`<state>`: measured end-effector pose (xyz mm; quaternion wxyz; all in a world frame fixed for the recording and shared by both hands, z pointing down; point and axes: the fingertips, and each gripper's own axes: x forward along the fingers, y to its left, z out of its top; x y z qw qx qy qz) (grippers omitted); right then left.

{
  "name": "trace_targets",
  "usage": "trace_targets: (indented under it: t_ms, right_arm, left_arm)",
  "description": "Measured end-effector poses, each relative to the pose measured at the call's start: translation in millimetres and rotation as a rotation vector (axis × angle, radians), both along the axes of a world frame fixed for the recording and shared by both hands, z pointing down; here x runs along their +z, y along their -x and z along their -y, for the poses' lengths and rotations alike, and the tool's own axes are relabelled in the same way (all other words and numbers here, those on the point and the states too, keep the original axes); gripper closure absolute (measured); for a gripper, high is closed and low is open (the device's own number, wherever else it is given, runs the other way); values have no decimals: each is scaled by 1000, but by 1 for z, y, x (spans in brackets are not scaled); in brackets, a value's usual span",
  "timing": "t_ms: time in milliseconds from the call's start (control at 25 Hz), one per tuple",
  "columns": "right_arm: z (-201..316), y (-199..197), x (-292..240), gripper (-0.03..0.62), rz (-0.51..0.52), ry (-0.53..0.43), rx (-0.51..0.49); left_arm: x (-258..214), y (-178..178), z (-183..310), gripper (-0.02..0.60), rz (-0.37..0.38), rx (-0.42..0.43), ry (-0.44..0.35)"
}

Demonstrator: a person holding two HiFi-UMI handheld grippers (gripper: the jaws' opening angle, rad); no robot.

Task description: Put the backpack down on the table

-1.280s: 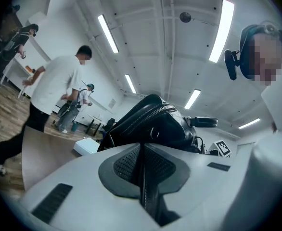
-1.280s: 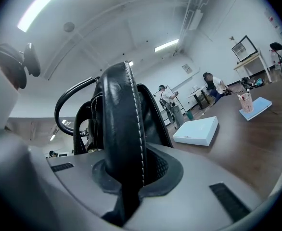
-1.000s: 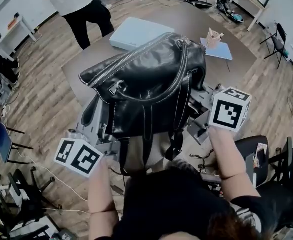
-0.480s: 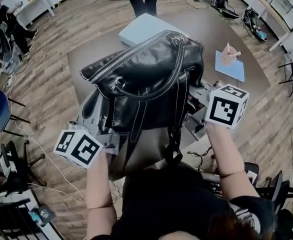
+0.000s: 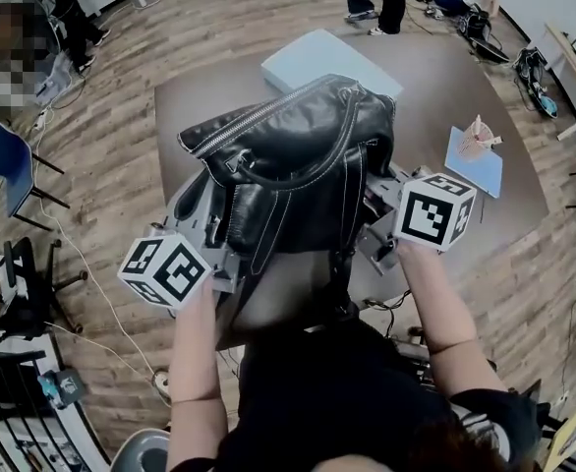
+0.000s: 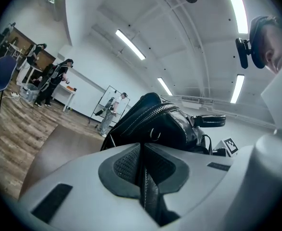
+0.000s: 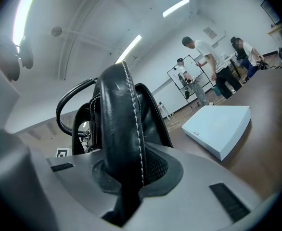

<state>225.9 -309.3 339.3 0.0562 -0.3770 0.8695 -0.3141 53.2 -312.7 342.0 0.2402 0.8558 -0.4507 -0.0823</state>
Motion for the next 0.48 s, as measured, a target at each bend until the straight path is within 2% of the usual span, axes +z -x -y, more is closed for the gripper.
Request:
trace_targets:
  t_ms: [480]
  right_arm:
    - [32,1,41,549,-7,38,-21]
  left_arm:
    - [38,1,29,537,48,-49,23]
